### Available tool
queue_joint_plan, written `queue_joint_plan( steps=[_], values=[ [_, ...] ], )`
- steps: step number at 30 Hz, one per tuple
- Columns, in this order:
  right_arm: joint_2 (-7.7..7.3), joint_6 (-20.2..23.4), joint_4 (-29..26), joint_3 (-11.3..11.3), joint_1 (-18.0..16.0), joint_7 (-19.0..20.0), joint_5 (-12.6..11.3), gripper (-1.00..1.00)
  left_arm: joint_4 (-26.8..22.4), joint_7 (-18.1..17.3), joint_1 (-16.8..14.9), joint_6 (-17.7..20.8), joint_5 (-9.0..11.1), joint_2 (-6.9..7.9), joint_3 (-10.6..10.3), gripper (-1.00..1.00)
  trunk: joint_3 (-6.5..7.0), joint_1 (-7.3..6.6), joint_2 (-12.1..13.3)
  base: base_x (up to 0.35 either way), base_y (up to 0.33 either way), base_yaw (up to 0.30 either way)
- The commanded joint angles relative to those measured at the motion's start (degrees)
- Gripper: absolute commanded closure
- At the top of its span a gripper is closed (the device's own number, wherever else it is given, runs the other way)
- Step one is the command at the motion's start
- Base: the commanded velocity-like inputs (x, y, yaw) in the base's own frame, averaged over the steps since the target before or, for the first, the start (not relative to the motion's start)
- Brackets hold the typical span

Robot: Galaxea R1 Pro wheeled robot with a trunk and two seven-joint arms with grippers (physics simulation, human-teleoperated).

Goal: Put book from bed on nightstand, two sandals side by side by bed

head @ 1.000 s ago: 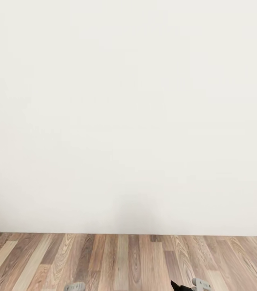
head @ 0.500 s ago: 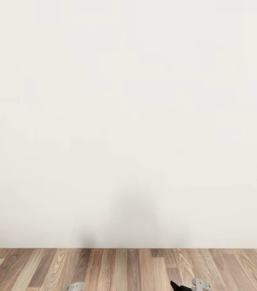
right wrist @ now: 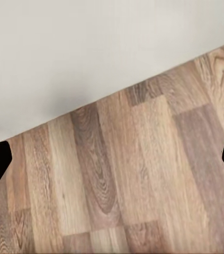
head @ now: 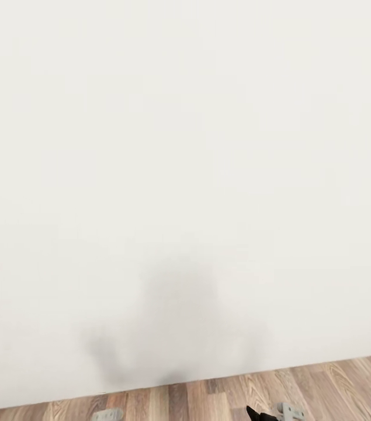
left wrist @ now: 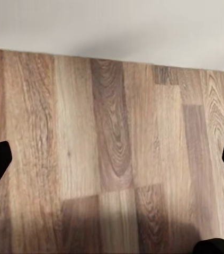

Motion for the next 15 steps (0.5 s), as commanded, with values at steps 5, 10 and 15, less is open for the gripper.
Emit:
queue_joint_plan(
  steps=[5, 10, 15],
  values=[
    [-0.06, -0.3, 0.3, 0.5, -0.1, 0.4, -0.5, -1.00, 0.1, -0.2, 0.0, -0.2, -0.3, 0.02, 0.3, -1.00, -0.06, 0.02, 0.0, 0.100, 0.000, -0.283],
    [-0.12, -0.3, 0.3, 0.5, -0.1, 0.4, -0.5, -1.00, 0.1, -0.2, 0.0, -0.2, -0.3, 0.02, 0.3, -1.00, -0.06, 0.02, 0.0, 0.013, 0.000, -0.284],
    [-0.13, -0.3, 0.3, 0.5, -0.1, 0.5, -0.5, -1.00, 0.1, -0.2, 0.0, -0.2, -0.3, 0.02, 0.3, -1.00, -0.06, 0.02, 0.0, 0.002, 0.000, -0.284]
  ],
)
